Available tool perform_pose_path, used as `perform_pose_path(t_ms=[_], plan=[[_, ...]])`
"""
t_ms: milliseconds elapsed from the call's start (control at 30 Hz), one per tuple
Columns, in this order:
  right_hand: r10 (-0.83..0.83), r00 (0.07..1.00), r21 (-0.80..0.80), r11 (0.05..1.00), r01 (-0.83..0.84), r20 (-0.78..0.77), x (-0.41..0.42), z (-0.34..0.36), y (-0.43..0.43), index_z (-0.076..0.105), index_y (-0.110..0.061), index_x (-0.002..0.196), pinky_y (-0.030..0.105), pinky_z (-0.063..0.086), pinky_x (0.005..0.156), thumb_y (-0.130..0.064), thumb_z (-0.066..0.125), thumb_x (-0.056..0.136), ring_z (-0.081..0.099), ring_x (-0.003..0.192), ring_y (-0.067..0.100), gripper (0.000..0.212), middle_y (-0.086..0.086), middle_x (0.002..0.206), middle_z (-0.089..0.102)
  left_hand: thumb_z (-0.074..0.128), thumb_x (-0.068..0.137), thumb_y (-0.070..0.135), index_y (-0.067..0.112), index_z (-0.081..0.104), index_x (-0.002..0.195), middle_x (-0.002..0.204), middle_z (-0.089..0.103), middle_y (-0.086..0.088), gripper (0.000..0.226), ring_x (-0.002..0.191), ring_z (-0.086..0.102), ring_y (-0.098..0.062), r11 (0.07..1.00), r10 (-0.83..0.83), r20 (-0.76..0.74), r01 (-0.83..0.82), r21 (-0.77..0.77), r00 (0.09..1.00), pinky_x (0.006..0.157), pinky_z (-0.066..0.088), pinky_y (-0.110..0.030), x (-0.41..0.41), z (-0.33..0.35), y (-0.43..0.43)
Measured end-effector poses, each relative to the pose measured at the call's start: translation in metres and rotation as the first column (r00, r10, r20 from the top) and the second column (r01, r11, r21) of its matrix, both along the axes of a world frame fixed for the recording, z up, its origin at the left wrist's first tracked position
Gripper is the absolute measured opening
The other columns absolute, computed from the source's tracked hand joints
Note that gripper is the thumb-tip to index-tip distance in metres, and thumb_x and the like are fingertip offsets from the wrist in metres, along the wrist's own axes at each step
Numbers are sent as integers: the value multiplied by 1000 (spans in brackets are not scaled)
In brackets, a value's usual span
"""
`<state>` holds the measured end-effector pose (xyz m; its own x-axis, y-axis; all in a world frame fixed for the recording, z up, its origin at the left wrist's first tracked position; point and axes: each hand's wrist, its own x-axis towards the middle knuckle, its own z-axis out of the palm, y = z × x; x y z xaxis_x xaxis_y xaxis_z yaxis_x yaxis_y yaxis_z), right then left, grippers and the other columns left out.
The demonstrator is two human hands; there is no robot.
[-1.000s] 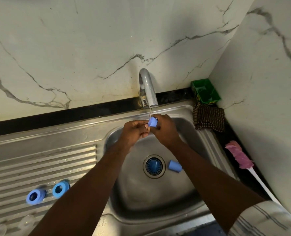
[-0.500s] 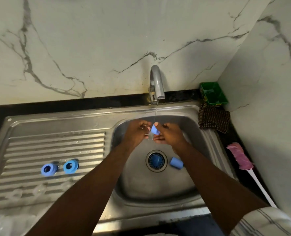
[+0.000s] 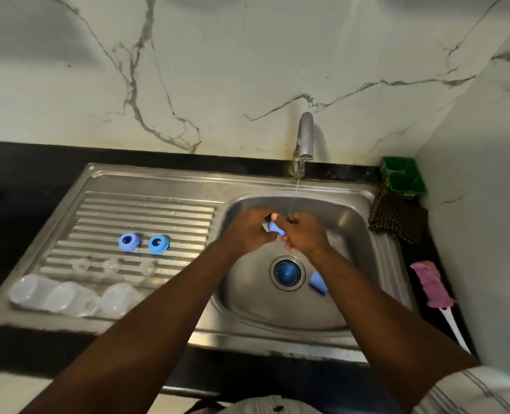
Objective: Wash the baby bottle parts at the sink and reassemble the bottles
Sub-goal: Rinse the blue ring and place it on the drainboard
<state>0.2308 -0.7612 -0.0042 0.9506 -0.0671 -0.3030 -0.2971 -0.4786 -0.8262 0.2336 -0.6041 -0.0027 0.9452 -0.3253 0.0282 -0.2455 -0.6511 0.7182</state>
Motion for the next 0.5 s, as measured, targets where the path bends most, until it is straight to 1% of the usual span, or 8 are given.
perform_pose_path(t_ms=[33,67,133,167,200,300,400,500], plan=[[18,1000,25,1000,-19,14,-1,0,6,60,-11,71,29,50,50,-44,65,92,61,45,18,40,9,61,66,81,82,15,10,68,114,108,70,-3,35,94,60,-10,1000,12,2,-12,24,1000,76,39,-3,-3,1,6],[30,999,43,999,-31,25,-1,0,10,61,-10,74,29,48,50,-38,65,94,60,46,18,35,11,64,66,79,83,17,11,68,115,108,69,-2,35,93,60,-9,998,26,0,-26,52,1000,75,38,-3,-4,2,11],[101,994,27,994,-102,32,-1,3,26,62,-7,81,28,48,50,-31,62,96,61,49,18,28,13,68,67,76,84,22,15,68,113,104,70,0,31,90,61,-11,990,67,5,-67,126,998,76,46,-16,-12,7,26],[155,987,18,988,-156,35,-1,5,40,63,-7,81,29,49,52,-29,61,96,62,50,19,26,13,69,67,75,83,25,17,67,109,101,70,0,29,89,64,-15,982,100,9,-100,159,995,77,50,-25,-17,9,40],[181,983,29,983,-182,35,-1,7,46,64,-9,80,31,50,53,-26,60,97,62,51,20,25,13,68,67,74,81,29,17,67,105,97,70,-1,27,87,65,-19,978,111,3,-110,178,994,76,51,-29,-17,12,47],[278,960,138,950,-279,29,-6,16,78,66,-12,81,28,48,51,-22,59,98,59,50,19,21,9,71,66,71,74,42,15,68,100,94,70,-3,38,86,65,-23,955,154,-36,-140,260,987,75,50,-32,-26,29,93],[318,948,175,933,-315,11,-7,21,104,68,-5,97,20,43,41,-17,61,97,57,47,15,14,8,78,66,85,69,28,16,73,106,102,67,-7,41,92,61,-21,938,197,-3,-188,291,980,80,46,-32,-29,41,157],[273,962,181,946,-267,-6,-3,14,120,68,-2,100,18,40,38,-13,61,96,57,45,13,13,9,79,66,86,70,21,19,73,110,102,64,-2,43,89,56,-14,905,238,-11,-218,366,971,74,39,-25,-30,57,223]])
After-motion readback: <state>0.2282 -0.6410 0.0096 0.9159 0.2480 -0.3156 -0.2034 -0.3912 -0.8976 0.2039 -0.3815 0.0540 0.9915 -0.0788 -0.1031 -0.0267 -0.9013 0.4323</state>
